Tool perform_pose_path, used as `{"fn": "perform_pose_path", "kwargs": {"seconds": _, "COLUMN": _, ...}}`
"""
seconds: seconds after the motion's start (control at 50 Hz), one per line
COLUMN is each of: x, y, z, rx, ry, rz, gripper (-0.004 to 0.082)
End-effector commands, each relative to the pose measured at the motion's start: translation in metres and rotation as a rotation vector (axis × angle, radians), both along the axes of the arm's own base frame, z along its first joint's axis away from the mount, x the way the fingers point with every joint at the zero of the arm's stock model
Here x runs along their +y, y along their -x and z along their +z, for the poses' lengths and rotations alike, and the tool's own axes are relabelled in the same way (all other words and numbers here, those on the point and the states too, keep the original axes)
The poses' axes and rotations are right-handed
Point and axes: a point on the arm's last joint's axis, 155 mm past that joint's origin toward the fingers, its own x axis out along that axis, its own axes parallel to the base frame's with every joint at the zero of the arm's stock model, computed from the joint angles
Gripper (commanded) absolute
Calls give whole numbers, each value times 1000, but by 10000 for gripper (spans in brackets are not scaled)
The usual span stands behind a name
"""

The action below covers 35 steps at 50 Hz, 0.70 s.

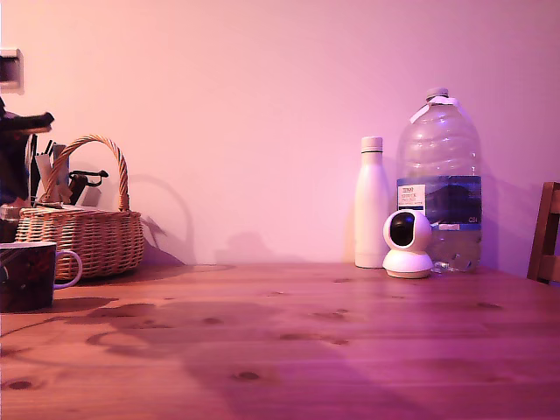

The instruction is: Pick up the coffee capsules from the table one by one and drop them inside the nearest coffee cup

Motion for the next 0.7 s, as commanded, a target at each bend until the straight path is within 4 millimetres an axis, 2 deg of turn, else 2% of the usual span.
{"fn": "perform_pose_path", "kwargs": {"seconds": 0.0, "x": 0, "y": -5, "z": -8, "rx": 25, "ry": 0, "rz": 6, "gripper": 219}}
{"fn": "perform_pose_path", "kwargs": {"seconds": 0.34, "x": 3, "y": -17, "z": -28, "rx": 105, "ry": -7, "rz": 9, "gripper": 219}}
{"fn": "perform_pose_path", "kwargs": {"seconds": 0.68, "x": 8, "y": -14, "z": -47, "rx": 154, "ry": -18, "rz": 7, "gripper": 219}}
